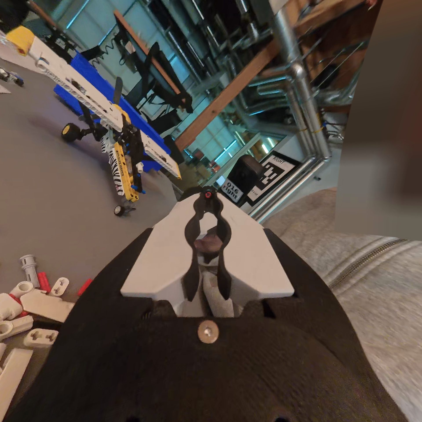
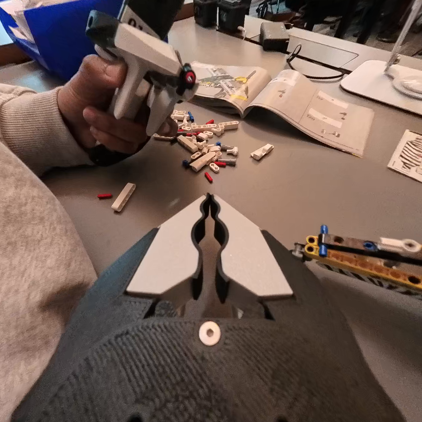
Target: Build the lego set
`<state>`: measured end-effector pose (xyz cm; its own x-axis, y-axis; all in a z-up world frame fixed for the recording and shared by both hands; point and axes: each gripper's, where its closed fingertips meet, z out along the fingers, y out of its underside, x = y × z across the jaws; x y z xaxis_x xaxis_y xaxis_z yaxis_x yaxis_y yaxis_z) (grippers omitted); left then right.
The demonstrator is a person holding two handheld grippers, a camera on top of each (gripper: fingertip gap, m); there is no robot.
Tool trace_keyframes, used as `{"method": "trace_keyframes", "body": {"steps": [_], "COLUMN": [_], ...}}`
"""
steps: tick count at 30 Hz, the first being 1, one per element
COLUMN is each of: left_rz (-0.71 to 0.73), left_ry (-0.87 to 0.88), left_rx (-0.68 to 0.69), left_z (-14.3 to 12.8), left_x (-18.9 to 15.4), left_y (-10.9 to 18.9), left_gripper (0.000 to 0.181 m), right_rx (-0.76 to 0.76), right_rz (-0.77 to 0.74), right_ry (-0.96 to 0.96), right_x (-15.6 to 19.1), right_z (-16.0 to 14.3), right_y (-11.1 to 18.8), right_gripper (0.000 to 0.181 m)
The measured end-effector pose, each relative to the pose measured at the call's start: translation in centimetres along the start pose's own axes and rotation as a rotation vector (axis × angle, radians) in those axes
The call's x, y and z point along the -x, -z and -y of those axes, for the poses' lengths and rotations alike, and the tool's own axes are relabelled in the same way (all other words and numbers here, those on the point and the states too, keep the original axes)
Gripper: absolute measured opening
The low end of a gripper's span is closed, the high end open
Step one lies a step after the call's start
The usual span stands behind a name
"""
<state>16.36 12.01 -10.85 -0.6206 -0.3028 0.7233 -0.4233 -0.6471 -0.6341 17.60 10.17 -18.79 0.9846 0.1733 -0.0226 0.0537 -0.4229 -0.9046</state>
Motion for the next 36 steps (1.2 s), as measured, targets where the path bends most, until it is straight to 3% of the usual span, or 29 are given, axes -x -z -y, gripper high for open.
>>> {"method": "trace_keyframes", "body": {"steps": [36], "left_rz": [0.032], "left_ry": [-0.017], "left_rx": [0.123], "left_z": [-2.5], "left_x": [0.9], "left_y": [-0.8], "left_gripper": [0.005], "right_rx": [-0.030], "right_rz": [0.044], "right_ry": [-0.026], "right_x": [-0.4], "right_z": [1.2], "right_y": [-1.4], "right_gripper": [0.000]}}
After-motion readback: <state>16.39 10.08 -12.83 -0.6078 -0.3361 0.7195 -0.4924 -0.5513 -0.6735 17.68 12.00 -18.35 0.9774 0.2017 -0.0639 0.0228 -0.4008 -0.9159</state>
